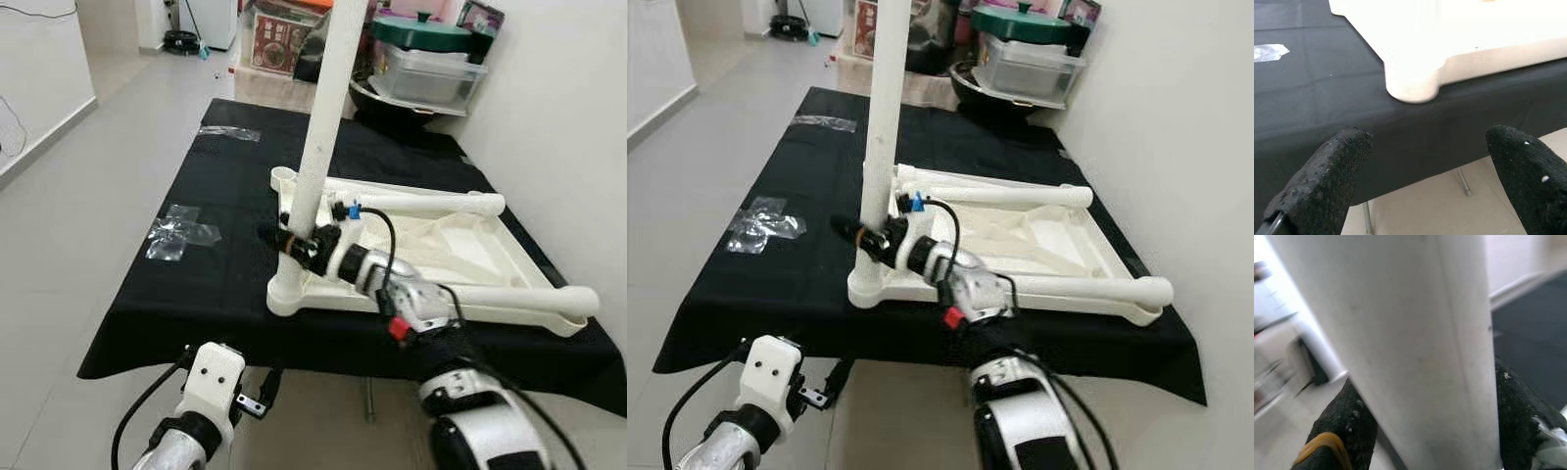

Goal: Building children table

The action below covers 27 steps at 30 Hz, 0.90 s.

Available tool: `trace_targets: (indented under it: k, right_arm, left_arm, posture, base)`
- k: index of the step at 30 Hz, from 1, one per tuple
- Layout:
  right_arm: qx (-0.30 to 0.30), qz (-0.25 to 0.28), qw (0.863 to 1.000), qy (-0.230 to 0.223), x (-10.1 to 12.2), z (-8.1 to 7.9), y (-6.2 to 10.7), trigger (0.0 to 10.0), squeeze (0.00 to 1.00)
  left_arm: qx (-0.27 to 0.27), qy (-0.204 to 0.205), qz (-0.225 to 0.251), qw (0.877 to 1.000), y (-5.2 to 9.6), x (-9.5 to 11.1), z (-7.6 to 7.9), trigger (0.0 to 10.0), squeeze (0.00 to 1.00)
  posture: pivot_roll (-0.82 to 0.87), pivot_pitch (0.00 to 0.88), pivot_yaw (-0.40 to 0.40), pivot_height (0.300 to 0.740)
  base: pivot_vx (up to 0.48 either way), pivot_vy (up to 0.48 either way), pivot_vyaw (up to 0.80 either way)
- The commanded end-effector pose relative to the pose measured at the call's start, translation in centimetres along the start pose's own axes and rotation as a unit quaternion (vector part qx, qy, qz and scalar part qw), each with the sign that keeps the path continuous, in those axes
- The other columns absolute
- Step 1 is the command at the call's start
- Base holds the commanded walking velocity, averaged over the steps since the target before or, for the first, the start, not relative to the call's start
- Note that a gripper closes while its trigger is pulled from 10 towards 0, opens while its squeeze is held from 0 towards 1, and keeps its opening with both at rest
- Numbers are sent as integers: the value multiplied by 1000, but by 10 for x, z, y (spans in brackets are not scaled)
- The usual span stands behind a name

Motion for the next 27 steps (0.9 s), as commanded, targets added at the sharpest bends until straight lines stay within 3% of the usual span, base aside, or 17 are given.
trace_targets:
  k: [1, 4, 5, 10, 12, 15, 16, 17, 18, 19, 20, 21, 23, 24, 25, 26, 27]
  right_arm:
    - [74, -32, 997, 10, -6, -15, -8, 10000, 0]
    - [81, -37, 996, 17, -2, -17, -10, 10000, 0]
    - [72, -29, 997, 15, 1, -16, -13, 0, 0]
    - [33, -1, 999, 25, 8, -11, -20, 0, 0]
    - [-40, 27, 998, 32, 14, 1, -24, 0, 0]
    - [-86, 42, 995, 37, 16, 9, -23, 0, 0]
    - [-158, 65, 985, 36, 20, 22, -19, 0, 0]
    - [-158, 65, 985, 36, 20, 22, -19, 0, 0]
    - [-246, 94, 964, 32, 24, 37, -10, 0, 0]
    - [-345, 129, 930, 14, 24, 52, 4, 0, 0]
    - [-406, 147, 902, 1, 23, 60, 15, 0, 0]
    - [-406, 147, 902, 1, 23, 60, 15, 0, 0]
    - [-509, 198, 837, -1, 21, 62, 38, 0, 0]
    - [-537, 218, 815, 5, 22, 58, 46, 0, 0]
    - [-537, 218, 815, 5, 22, 58, 46, 0, 0]
    - [-554, 236, 799, -6, 20, 49, 47, 0, 0]
    - [-554, 236, 799, -6, 20, 49, 47, 0, 0]
  left_arm:
    - [-5, 2, -3, 1000, 1, -1, 4, 10000, 0]
    - [-5, 2, -3, 1000, 1, -1, 4, 10000, 0]
    - [-5, 2, -3, 1000, 2, -1, 4, 10000, 0]
    - [-4, 2, -3, 1000, 2, 0, 3, 10000, 0]
    - [-4, 2, -4, 1000, 2, -1, 3, 10000, 0]
    - [-4, 1, -4, 1000, 2, 0, 3, 10000, 0]
    - [-4, 1, -4, 1000, 2, 0, 3, 10000, 0]
    - [-4, 1, -4, 1000, 2, 0, 3, 10000, 0]
    - [-4, 1, -4, 1000, 1, -1, 2, 10000, 0]
    - [-4, 2, -4, 1000, 1, -1, 2, 10000, 0]
    - [-5, 2, -4, 1000, 1, -1, 2, 10000, 0]
    - [-5, 2, -4, 1000, 1, -1, 2, 10000, 0]
    - [-6, -1, -3, 1000, 0, -1, 2, 10000, 0]
    - [-6, -3, -3, 1000, 0, -1, 2, 10000, 0]
    - [-6, -3, -3, 1000, 0, -1, 2, 10000, 0]
    - [-4, -5, -3, 1000, 0, -1, 1, 10000, 0]
    - [-4, -5, -3, 1000, 0, -1, 1, 10000, 0]
  posture:
    - [144, 21, -178, 740]
    - [145, 26, -177, 740]
    - [145, 27, -176, 740]
    - [147, 29, -175, 740]
    - [150, 29, -178, 740]
    - [147, 30, -178, 740]
    - [145, 30, -176, 740]
    - [145, 30, -176, 740]
    - [139, 30, -173, 740]
    - [133, 29, -170, 740]
    - [133, 29, -170, 740]
    - [133, 29, -170, 740]
    - [140, 27, -172, 740]
    - [140, 27, -172, 740]
    - [140, 27, -172, 740]
    - [139, 28, -171, 740]
    - [139, 28, -171, 740]
  base:
    - [0, 0, 0]
    - [0, 0, 0]
    - [0, 0, 0]
    - [0, 0, 0]
    - [0, 0, 0]
    - [0, 0, 0]
    - [0, 0, 0]
    - [0, 0, 0]
    - [0, 0, 0]
    - [0, 0, 0]
    - [0, 0, 0]
    - [0, 0, 0]
    - [0, 0, 0]
    - [0, 0, 0]
    - [0, 0, 0]
    - [0, 0, 0]
    - [0, 0, 0]
Point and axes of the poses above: a point about 5 cm out from each wrist's last joint towards the gripper, its own y axis pointing back from the gripper into the wrist, its own x axis along the axis of the wrist's last joint, z = x × y, the point moved 3 cm from there along -y, pointing out of the wrist towards the gripper, and after that the axes turned 14 degrees about -y, right-handed, at the moved point
